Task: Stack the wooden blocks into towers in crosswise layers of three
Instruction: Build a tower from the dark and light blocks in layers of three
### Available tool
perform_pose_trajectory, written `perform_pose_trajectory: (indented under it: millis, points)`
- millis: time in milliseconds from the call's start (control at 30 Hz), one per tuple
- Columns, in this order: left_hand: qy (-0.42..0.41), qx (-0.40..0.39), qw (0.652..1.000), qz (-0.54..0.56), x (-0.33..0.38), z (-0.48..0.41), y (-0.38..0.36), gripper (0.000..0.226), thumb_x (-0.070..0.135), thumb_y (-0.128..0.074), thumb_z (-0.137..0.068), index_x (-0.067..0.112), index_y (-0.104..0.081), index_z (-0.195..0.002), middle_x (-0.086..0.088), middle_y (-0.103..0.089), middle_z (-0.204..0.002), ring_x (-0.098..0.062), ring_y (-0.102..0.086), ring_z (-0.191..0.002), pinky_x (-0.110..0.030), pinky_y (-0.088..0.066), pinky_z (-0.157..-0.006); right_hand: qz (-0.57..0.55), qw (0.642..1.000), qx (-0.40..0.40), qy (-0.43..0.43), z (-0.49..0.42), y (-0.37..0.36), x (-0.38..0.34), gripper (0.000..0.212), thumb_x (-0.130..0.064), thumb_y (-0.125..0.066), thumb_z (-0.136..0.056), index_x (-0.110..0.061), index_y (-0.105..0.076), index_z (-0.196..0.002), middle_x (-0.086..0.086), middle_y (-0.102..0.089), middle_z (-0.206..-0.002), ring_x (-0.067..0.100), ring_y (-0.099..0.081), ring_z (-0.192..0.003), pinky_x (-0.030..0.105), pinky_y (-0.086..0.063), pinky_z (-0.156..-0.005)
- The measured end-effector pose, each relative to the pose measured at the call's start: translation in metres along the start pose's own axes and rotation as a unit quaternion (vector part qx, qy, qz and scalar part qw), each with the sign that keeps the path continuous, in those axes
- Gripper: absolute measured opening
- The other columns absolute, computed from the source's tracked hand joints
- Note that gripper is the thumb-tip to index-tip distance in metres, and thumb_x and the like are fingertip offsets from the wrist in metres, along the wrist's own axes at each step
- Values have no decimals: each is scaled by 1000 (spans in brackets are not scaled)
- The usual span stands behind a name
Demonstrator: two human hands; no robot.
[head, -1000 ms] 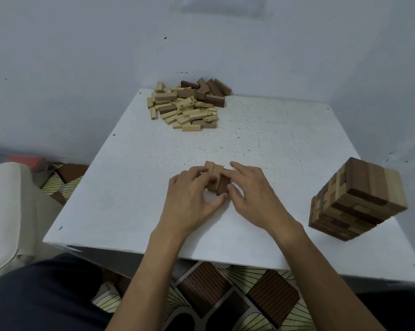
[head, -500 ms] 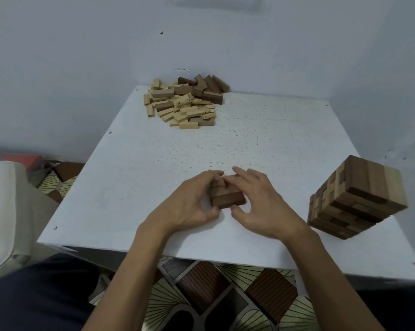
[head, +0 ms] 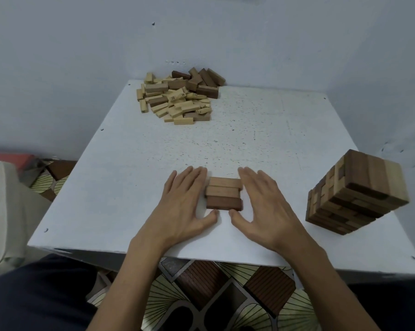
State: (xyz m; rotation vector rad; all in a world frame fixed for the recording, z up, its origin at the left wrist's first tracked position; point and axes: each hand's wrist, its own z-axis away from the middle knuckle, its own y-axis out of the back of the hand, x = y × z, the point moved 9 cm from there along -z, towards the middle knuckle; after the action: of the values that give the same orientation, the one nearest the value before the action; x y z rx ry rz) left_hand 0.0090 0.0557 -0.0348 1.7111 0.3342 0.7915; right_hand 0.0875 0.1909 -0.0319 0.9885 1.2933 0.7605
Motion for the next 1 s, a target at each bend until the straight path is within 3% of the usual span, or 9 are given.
perform_pose_trajectory:
  millis: [67,167,300,533,633,833,933,1000]
  points:
    - [30,-39,998,-43,-3,3,-7,100,74,-11,-79,15,1,-158,-1,8,-165,-17,15,-152,-31,18,-119,50,998,-9,-30,4,-3,5,96,-72,-15,-80,-21,9,-157,-2,7,-166,18,18,-151,35,2,-123]
    - [46,-58,994,-75,-1,7,-11,97,72,3,-79,14,12,-157,-3,23,-163,-19,30,-147,-35,21,-118,104,994,-10,-40,10,-9,3,92,-69,0,-85,-12,9,-157,8,14,-165,25,26,-149,36,11,-120]
    - [43,-47,995,-82,4,8,-12,90,65,5,-85,11,8,-157,-5,18,-164,-23,24,-149,-37,20,-118,109,994,11,-19,11,-18,-4,84,-60,-5,-94,-5,-9,-157,13,-1,-165,33,13,-151,43,2,-122]
    - [38,-48,995,-84,9,8,-14,87,59,6,-86,8,8,-156,-8,14,-165,-27,17,-151,-39,18,-118,125,992,9,-18,9,-23,-3,80,-56,-8,-98,-1,-16,-155,16,-13,-163,39,-1,-151,49,-8,-122]
    - [46,-51,994,-81,10,8,-15,88,59,8,-84,7,9,-156,-8,14,-164,-27,18,-151,-40,17,-119,123,992,-1,-21,8,-24,-3,81,-56,-4,-96,-1,-13,-155,15,-9,-164,38,3,-151,49,-7,-123]
    - [55,-63,992,-93,9,8,-16,92,60,14,-79,8,14,-155,-9,20,-163,-26,23,-149,-41,18,-119,126,991,-29,-38,8,-24,-2,90,-63,15,-85,-8,8,-156,9,13,-165,32,23,-149,42,10,-122]
    - [48,-70,994,-67,6,8,-14,94,66,7,-79,12,18,-155,-4,25,-162,-21,28,-148,-39,19,-119,95,993,-42,-47,8,-17,0,88,-64,6,-84,-13,15,-155,4,20,-164,25,30,-147,35,15,-119]
    - [30,-70,997,-27,2,7,-9,97,70,-5,-78,16,18,-155,1,22,-163,-17,27,-148,-35,19,-119,30,998,-44,-37,7,-7,-1,82,-62,-17,-94,-18,13,-156,-4,16,-165,16,29,-147,31,11,-120]
